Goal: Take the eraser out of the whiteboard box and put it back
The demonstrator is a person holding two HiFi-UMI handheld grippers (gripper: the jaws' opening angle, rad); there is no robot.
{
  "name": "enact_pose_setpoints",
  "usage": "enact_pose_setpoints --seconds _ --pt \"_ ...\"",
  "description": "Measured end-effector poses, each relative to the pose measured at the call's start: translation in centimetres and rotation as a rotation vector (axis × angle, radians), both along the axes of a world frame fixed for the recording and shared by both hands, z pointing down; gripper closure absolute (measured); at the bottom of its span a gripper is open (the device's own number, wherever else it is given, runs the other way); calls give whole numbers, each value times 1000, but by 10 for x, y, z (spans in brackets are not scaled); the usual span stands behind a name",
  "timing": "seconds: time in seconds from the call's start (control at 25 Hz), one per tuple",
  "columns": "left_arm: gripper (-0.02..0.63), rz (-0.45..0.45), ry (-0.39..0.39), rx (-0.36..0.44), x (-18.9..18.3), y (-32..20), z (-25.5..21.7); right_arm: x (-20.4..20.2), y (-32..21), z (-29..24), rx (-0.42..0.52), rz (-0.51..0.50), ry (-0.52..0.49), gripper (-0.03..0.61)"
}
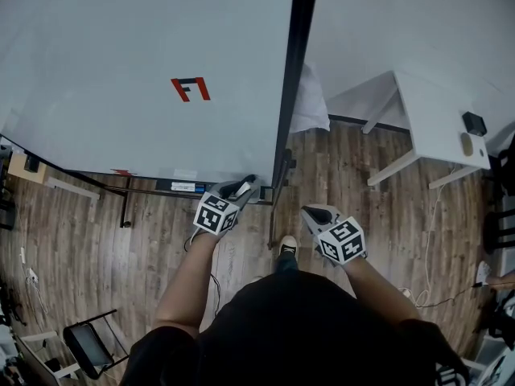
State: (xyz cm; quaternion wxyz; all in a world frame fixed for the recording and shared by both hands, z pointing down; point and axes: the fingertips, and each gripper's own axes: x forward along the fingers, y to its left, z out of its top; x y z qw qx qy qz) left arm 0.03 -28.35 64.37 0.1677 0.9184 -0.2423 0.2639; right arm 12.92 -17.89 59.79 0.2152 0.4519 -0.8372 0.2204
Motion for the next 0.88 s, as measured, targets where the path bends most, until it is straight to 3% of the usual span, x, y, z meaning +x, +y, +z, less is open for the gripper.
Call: enact_pose_setpoints --seconds 0.88 --pt "456 18 -78 -43 14 -6 42 20 1 11 -25 34 -2 582"
